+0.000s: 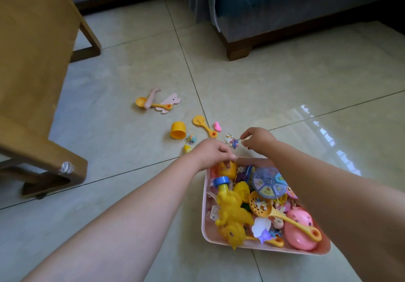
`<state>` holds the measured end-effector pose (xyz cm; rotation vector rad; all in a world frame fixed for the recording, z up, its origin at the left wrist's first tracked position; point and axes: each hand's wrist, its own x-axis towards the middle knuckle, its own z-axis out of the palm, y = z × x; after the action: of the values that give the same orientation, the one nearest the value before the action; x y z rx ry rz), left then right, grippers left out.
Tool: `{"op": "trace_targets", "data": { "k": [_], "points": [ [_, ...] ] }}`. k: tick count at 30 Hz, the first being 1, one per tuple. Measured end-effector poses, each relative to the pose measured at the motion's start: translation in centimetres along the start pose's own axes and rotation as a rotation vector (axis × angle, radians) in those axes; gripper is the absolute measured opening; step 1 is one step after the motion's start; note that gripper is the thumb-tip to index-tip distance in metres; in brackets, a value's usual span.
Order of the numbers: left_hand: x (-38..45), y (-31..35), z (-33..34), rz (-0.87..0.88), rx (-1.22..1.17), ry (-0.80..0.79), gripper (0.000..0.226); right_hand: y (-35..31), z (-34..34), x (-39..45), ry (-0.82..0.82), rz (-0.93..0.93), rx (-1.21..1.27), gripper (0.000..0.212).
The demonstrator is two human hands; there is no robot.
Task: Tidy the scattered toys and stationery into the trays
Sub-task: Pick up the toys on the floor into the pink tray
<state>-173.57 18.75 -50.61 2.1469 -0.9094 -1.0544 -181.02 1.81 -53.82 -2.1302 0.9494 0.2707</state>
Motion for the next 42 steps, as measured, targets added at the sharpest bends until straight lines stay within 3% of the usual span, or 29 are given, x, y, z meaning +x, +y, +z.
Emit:
{"op": "trace_targets", "data": {
  "k": [3, 7, 11, 16, 20, 23, 27, 31, 34, 37, 39, 42],
  "points": [
    [1.8, -1.7, -0.6, -0.116, -0.070, 0.297, 0.006, -1.2, 0.7, 1.7, 0.020, -0.008, -0.086, 0.034],
    [4.3, -2.8, -0.6, -0.223, -0.009, 0.417, 0.019, -1.3, 1.9, 3.0, 0.033, -0.024, -0.312, 0.043],
    [7.3, -2.5, 0.7, -0.192, 0.061, 0.364, 0.039, -0.3, 2.2, 3.8, 0.025, -0.053, -0.313, 0.029],
    [10.8, -2.0, 2.5, -0.200, 0.246, 0.333, 0.041, 2.0, -1.2, 3.6, -0.009, 0.033, 0.009, 0.008],
    [12.3, -1.8, 3.1, -0.214, 0.366, 0.370, 0.028, 4.4, -3.5, 2.2, 0.021, 0.043, 0.205, 0.020],
    [12.4, -1.5, 3.3, -0.268, 0.406, 0.381, 0.033, 5.5, -4.3, 0.8, -0.069, 0.024, 0.332, 0.017],
    [11.4, -1.0, 3.5, -0.193, 0.375, 0.357, 0.015, 5.8, -5.0, -1.3, -0.188, -0.057, 0.344, 0.008],
    [9.7, 0.0, 2.7, -0.058, 0.175, 0.325, 0.024, 5.8, -5.7, -2.9, -0.255, -0.094, 0.352, 0.009],
    [7.1, 2.4, 1.5, -0.005, -0.117, 0.160, 0.023, 5.2, -6.4, -3.6, -0.312, -0.114, 0.230, 0.011],
    [4.2, 3.5, 0.9, -0.020, -0.048, -0.085, 0.012, 3.8, -6.3, -4.3, -0.355, -0.102, 0.099, 0.003],
    [2.8, 3.2, 0.7, -0.027, 0.067, -0.134, 0.009, 2.8, -5.6, -4.3, -0.298, -0.087, 0.072, 0.010],
    [1.9, 1.7, -0.4, -0.028, 0.102, 0.042, 0.016, 1.5, -3.8, -3.6, -0.112, -0.060, 0.124, 0.016]
  ]
}}
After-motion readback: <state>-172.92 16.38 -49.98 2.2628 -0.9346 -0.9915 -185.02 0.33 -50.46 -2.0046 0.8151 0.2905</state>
